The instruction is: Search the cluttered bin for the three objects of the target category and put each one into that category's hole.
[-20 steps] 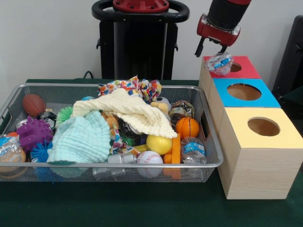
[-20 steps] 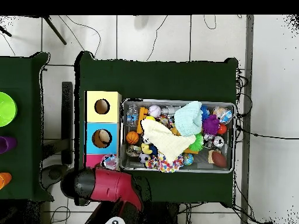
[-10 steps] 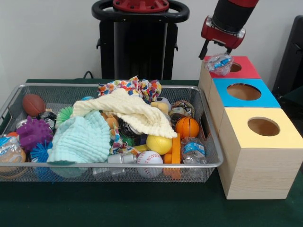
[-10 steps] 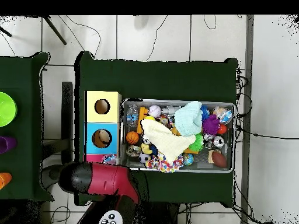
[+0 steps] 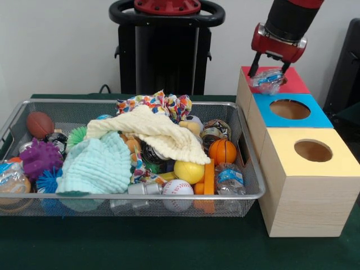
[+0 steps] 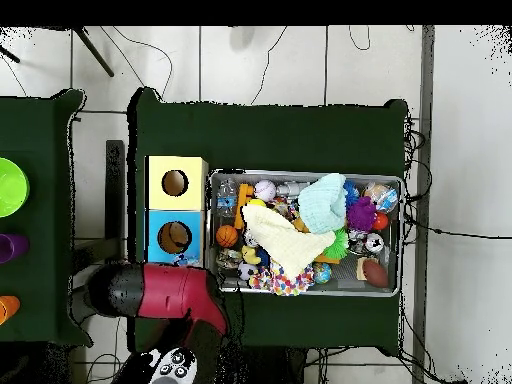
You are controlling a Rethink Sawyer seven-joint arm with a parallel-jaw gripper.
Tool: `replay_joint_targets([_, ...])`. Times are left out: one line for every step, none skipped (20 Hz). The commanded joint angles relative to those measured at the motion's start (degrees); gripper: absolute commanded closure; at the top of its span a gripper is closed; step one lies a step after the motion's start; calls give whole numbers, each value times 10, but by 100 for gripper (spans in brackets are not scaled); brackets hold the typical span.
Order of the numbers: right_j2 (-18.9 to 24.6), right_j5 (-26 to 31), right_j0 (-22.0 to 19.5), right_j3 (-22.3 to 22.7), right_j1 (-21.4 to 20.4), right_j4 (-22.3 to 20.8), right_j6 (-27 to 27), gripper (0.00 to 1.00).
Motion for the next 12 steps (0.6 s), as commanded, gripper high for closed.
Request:
replay_joint_targets([39, 40, -5, -49, 9, -9, 85, 0])
replay_joint_targets([38, 43, -4, -52, 9, -10, 85, 0])
replay_joint_targets([38, 44, -4, -53, 8, -10, 84, 0])
replay_joint_targets([37, 48, -4, -56, 8, -11, 83, 0])
replay_joint_targets([38, 49, -4, -58, 8, -12, 82, 0])
replay_joint_targets([38, 50, -5, -60, 8, -13, 80, 0])
replay_joint_targets([38, 49, -6, -59, 7, -14, 78, 0])
replay_joint_targets([40, 46, -7, -56, 6, -13, 76, 0])
replay_joint_targets([41, 42, -9, -53, 5, -13, 75, 0])
replay_joint_targets([41, 39, -9, -51, 5, -13, 74, 0])
replay_joint_targets([41, 37, -9, -50, 5, -13, 74, 0])
replay_joint_targets([42, 35, -9, -49, 5, -13, 74, 0])
